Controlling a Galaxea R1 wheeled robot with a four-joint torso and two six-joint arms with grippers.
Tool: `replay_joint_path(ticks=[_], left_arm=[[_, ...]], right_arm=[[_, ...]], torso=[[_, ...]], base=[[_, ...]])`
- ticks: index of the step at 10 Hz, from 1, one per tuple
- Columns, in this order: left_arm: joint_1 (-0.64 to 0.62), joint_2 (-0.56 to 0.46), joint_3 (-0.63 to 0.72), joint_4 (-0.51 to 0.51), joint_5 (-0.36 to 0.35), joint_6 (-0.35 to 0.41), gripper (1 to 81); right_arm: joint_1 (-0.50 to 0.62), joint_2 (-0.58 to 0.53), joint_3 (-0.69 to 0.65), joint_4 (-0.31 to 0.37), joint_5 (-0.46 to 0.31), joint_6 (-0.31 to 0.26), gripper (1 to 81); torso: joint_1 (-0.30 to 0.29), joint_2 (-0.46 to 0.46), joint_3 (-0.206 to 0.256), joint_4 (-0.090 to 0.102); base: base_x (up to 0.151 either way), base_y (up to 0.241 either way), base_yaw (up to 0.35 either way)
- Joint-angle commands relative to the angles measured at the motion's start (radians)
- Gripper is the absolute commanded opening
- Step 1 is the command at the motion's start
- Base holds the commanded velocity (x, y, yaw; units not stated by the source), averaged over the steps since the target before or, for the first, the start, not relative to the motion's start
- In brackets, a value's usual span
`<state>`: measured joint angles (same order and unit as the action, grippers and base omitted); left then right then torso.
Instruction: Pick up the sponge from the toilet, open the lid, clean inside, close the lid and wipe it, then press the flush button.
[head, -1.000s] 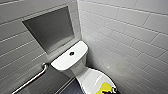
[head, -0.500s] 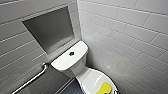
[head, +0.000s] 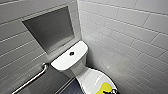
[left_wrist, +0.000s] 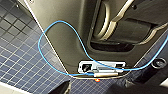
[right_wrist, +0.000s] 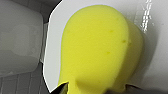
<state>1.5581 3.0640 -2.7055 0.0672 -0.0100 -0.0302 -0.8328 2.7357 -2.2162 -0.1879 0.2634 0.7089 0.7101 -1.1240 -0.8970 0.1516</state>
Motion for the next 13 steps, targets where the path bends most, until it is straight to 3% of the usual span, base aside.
replay_joint_path(ticks=[1, 5, 13], left_arm=[[0.038, -0.004, 0.001, -0.006, 0.097, -0.002, 81.1], [0.041, -0.008, 0.001, -0.007, 0.111, -0.004, 81.1], [0.046, -0.01, 0.001, -0.03, 0.15, -0.004, 81.1]], right_arm=[[0.076, 0.023, -0.011, -0.024, -0.021, 0.004, 81.1], [0.059, 0.103, -0.132, -0.025, -0.021, 0.003, 81.1], [0.056, 0.155, -0.239, -0.031, 0.016, -0.013, 81.1]], torso=[[0.0, 0.0, 0.0, 0.0], [0.0, 0.0, 0.0, 0.0], [0.0, 0.0, 0.0, 0.0]], base=[[0.0, 0.0, 0.0], [0.0, 0.0, 0.0], [0.0, 0.0, 0.0]])
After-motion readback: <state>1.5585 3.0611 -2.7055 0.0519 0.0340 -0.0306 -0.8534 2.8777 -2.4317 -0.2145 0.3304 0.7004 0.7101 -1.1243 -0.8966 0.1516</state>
